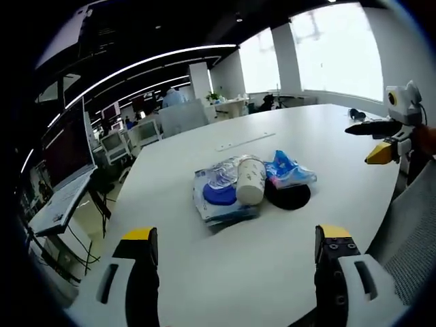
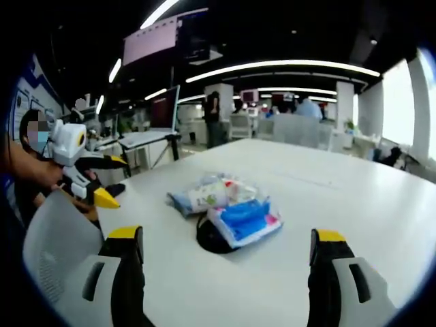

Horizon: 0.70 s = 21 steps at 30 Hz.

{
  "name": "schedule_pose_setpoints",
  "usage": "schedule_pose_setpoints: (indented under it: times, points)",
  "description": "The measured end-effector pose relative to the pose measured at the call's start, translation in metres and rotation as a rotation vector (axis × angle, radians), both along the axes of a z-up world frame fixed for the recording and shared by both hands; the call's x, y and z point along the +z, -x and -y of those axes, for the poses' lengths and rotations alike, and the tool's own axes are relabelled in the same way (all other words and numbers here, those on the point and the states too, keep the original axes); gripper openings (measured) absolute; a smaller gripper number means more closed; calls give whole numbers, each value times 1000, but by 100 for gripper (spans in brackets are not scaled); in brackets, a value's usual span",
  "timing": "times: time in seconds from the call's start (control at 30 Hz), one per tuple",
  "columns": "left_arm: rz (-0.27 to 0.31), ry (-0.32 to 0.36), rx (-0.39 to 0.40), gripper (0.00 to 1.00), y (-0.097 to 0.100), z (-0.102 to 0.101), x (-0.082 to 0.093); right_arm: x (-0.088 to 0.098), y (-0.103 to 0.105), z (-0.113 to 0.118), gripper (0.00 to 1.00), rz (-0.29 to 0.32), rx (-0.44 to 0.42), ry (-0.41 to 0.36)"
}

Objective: Arrange the tabletop items into an orderly group along one side of the table until the central work area is clear of visible clutter.

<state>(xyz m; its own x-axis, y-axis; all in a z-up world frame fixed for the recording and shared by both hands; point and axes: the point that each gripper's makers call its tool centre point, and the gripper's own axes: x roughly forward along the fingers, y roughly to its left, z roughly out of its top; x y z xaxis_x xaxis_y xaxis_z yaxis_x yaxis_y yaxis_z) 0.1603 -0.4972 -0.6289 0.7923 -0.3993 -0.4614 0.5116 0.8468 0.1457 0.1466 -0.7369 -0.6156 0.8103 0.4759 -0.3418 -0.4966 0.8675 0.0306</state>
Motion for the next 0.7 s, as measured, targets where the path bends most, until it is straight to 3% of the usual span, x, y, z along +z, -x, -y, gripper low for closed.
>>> schedule_pose_setpoints:
  times: [0.7]
  points:
    - [8, 20, 11, 95, -2, -1, 3, 1, 2, 0, 100, 7, -3, -1]
